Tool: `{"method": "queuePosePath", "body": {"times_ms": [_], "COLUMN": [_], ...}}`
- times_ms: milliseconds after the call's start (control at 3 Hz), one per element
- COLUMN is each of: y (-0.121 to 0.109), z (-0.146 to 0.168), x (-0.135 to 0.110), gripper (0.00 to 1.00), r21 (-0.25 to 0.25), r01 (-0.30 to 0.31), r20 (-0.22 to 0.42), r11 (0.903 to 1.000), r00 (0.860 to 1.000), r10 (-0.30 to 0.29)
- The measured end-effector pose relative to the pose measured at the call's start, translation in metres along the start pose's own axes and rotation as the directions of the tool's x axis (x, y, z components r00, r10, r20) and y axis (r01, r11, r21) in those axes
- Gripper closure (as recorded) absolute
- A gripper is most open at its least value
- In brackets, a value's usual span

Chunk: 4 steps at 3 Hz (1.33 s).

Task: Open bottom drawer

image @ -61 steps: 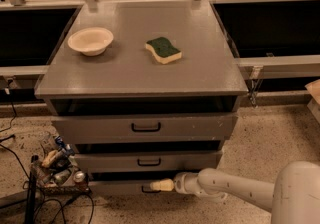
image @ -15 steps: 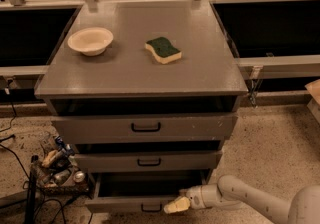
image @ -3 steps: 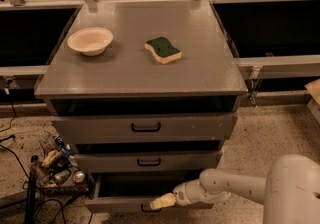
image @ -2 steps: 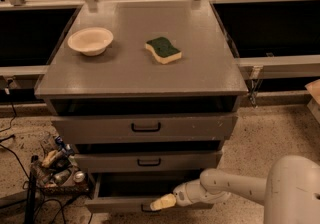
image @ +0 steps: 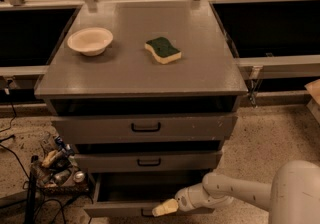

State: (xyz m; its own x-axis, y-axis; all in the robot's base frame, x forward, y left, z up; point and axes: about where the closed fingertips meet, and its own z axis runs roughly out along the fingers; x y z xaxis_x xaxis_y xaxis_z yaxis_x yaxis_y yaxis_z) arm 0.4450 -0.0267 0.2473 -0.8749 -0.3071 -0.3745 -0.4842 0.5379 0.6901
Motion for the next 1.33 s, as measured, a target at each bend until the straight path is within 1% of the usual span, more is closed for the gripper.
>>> {"method": "queuePosePath", "body": {"times_ms": [333,667,1000,1333], "y": [0.0,-0.003,-0.002,-0.003], "z": [0.0,-0.005,-0.005,-0.017], "x": [0.0,0.017,0.019,0.041], "gripper": [0.0,0.0,0.0,0.0], "r21": [0.0,-0.023,-0.033,-0.078], "r01": [0.0,-0.002,-0.005,0.0], "r20": [0.0,-0.004,-0.006,-0.011], "r11": [1.0,0.9997,0.9995,0.997], "r00": [1.0,1.0,1.0,1.0], "r10": [0.0,0.002,0.004,-0.001]}}
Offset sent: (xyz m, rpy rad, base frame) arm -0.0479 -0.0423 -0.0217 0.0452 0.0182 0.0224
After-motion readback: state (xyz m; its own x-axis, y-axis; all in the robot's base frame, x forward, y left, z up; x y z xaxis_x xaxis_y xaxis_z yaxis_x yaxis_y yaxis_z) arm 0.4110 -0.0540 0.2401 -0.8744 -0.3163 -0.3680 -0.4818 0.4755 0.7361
